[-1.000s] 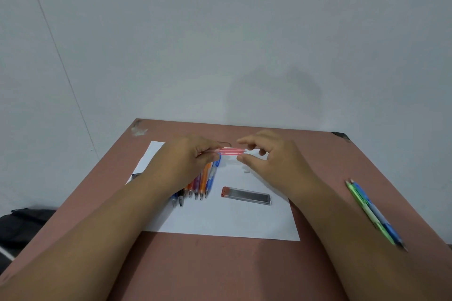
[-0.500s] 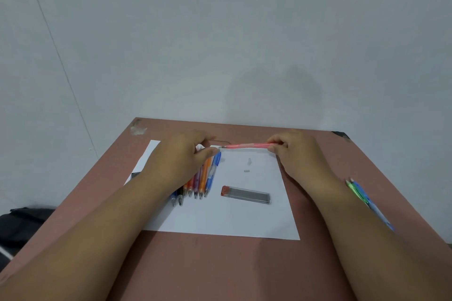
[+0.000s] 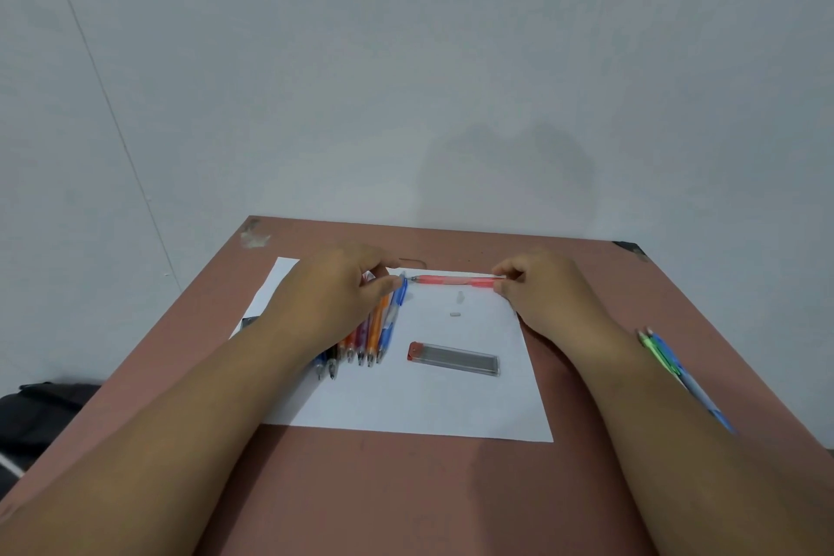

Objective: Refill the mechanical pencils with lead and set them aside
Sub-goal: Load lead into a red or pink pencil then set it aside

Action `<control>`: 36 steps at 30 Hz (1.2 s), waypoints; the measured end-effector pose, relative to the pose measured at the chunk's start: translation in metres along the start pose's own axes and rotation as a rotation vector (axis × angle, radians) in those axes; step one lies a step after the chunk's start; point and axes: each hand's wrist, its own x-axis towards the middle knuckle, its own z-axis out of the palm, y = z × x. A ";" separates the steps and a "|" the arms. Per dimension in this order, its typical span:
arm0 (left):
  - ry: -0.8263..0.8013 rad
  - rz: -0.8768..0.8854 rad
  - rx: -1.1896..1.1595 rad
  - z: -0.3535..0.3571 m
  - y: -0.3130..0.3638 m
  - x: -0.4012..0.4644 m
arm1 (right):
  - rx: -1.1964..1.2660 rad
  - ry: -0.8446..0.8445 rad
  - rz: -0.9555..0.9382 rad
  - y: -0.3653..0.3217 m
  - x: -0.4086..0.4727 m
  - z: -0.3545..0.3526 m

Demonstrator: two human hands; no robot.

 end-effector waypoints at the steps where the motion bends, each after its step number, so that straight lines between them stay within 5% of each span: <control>1: -0.003 -0.005 0.000 0.000 0.000 0.000 | 0.004 0.018 -0.014 -0.002 -0.001 -0.001; 5: -0.006 -0.010 0.010 -0.001 0.000 0.000 | 0.072 0.039 -0.142 -0.022 -0.008 -0.008; 15: -0.016 -0.027 0.038 -0.001 0.002 0.001 | -0.055 -0.489 -0.263 -0.054 -0.034 -0.020; 21: -0.006 -0.012 -0.077 -0.002 0.003 -0.001 | 0.036 -0.405 -0.237 -0.056 -0.036 -0.016; 26: -0.079 0.003 -0.484 -0.007 0.011 -0.007 | 0.385 -0.210 -0.098 -0.057 -0.036 -0.012; 36: -0.087 -0.049 -0.658 -0.007 0.017 -0.008 | 0.664 -0.238 -0.029 -0.061 -0.036 -0.009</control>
